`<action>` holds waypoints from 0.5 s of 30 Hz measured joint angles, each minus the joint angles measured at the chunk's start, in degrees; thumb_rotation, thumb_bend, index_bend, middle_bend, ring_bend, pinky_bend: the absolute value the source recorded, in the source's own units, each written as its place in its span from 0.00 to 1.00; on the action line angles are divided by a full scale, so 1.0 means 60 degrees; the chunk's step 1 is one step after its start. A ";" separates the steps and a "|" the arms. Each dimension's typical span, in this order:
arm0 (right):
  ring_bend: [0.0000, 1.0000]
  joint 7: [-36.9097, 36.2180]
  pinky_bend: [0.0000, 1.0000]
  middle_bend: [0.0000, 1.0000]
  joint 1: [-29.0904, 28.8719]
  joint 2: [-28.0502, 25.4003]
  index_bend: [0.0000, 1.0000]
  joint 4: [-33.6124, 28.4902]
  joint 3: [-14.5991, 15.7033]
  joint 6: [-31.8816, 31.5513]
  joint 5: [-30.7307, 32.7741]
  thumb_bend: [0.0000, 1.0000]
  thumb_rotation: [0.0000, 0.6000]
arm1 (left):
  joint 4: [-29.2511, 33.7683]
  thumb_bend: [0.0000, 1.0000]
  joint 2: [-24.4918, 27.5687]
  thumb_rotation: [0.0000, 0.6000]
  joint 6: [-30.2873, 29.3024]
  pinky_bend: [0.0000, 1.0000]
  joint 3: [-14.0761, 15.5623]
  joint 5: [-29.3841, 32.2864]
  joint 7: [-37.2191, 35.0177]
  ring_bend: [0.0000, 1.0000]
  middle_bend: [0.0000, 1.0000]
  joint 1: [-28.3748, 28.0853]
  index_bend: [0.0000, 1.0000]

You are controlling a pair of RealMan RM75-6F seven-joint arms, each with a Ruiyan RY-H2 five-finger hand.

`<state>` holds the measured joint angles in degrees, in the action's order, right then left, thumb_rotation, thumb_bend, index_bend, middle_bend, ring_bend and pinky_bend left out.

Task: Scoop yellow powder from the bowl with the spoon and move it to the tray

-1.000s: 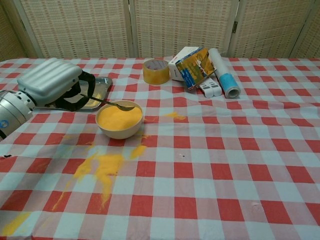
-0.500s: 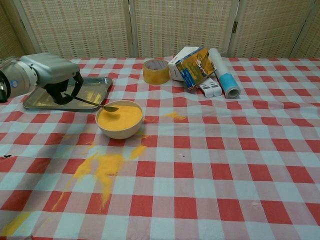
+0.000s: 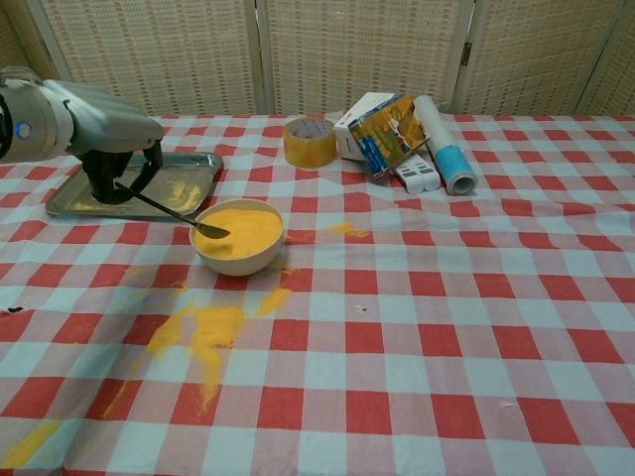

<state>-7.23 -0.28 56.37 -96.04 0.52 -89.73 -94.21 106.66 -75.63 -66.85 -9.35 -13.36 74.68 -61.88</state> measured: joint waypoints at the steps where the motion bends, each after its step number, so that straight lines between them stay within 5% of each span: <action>1: 0.00 -0.0022 0.00 0.00 0.0013 -0.0009 0.00 0.0000 0.0004 -0.0036 -0.0020 0.04 1.00 | 0.0051 0.65 0.0009 1.00 -0.0061 1.00 0.0046 0.0062 0.0023 1.00 1.00 -0.0052 0.97; 15: 0.00 -0.0126 0.00 0.00 0.0060 -0.0043 0.00 0.0048 -0.0047 -0.0123 0.0057 0.04 1.00 | -0.0950 0.65 -0.0494 1.00 0.0153 1.00 0.0582 0.0702 -0.0027 1.00 1.00 -0.0530 0.97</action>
<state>-7.99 0.08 56.11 -95.75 0.24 -90.47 -93.87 100.95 -78.59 -65.93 -5.86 -9.15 74.52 -65.05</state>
